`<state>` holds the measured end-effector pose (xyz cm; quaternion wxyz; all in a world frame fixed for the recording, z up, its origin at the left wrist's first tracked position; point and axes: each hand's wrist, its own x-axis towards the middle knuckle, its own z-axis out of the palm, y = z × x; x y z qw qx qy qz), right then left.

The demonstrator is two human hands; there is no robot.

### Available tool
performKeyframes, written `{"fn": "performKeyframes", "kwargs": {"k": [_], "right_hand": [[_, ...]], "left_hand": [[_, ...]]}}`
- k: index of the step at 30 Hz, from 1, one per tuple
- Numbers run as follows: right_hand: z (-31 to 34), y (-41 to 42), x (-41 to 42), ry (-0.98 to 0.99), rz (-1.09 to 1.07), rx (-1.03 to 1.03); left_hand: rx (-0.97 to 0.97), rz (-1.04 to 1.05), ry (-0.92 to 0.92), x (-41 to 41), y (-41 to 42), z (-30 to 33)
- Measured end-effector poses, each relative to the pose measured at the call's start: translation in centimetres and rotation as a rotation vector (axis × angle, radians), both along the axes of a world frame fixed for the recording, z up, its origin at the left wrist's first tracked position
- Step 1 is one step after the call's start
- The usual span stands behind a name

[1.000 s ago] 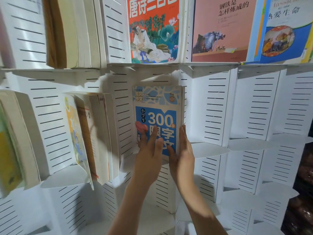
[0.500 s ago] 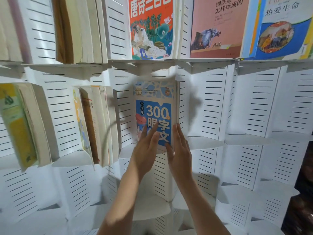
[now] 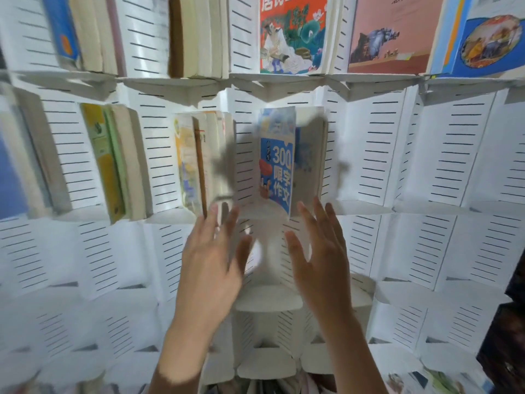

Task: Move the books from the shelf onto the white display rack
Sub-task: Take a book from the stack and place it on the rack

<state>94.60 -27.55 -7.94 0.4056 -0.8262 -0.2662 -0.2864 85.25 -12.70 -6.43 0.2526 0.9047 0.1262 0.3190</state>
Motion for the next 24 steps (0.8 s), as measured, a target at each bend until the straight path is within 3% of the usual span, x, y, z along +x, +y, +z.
{"fn": "performKeyframes", "kwargs": {"k": [18, 24], "right_hand": [[-2.0, 13.1, -31.0, 0.189, 0.502, -0.207], [-2.3, 17.3, -38.9, 0.187, 0.683, -0.253]], "left_hand": [[-0.093, 0.470, 0.165, -36.2, 9.1, -2.9], [-0.116, 0.592, 0.132, -45.8, 10.9, -3.4]]}}
